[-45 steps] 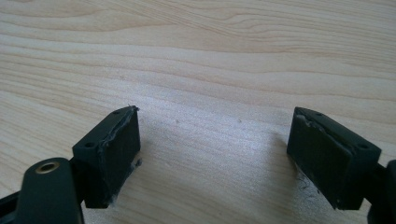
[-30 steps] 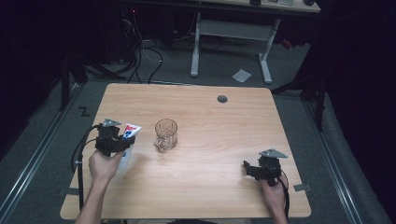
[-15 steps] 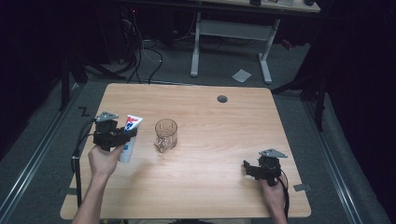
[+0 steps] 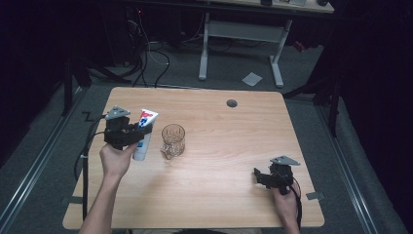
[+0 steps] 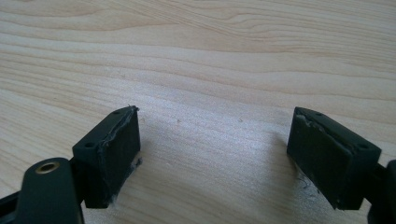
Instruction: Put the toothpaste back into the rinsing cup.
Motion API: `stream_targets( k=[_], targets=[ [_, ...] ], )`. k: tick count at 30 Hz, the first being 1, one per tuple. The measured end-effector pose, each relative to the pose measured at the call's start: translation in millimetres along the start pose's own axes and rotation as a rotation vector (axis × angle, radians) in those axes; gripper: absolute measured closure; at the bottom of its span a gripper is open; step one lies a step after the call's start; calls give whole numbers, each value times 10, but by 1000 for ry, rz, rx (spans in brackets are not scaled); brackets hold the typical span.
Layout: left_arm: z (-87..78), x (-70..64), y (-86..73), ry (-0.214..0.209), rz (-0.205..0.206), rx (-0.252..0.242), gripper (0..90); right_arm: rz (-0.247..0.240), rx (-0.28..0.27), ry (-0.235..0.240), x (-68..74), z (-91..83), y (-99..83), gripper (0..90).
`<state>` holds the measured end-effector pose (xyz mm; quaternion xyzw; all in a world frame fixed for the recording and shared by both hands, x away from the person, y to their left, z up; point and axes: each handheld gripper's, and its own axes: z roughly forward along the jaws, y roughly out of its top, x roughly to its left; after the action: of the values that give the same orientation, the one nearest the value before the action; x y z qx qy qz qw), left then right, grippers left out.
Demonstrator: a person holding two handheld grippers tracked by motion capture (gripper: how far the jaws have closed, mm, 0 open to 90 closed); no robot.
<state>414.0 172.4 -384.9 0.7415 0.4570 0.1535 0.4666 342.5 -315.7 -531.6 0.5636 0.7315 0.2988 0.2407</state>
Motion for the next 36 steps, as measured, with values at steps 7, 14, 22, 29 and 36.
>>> stream_targets(
  k=[7, 14, 22, 29, 36],
  targets=[
    [106, -85, 85, -29, 7, -31, 660, -3, -1, 0, -2, 2, 1, 171],
    [178, -190, 219, -29, 51, -49, 659, -4, 0, 0, -2, 1, 1, 171],
    [250, -281, 335, -36, 83, -46, 660, -9, -1, 4, -1, -2, -3, 168],
    [396, -318, 441, -64, 98, -52, 659, -9, 0, 5, -1, -2, -3, 168],
    [551, -366, 500, -70, 109, -56, 655, -7, 0, 5, 0, -2, -3, 168]
  ],
)
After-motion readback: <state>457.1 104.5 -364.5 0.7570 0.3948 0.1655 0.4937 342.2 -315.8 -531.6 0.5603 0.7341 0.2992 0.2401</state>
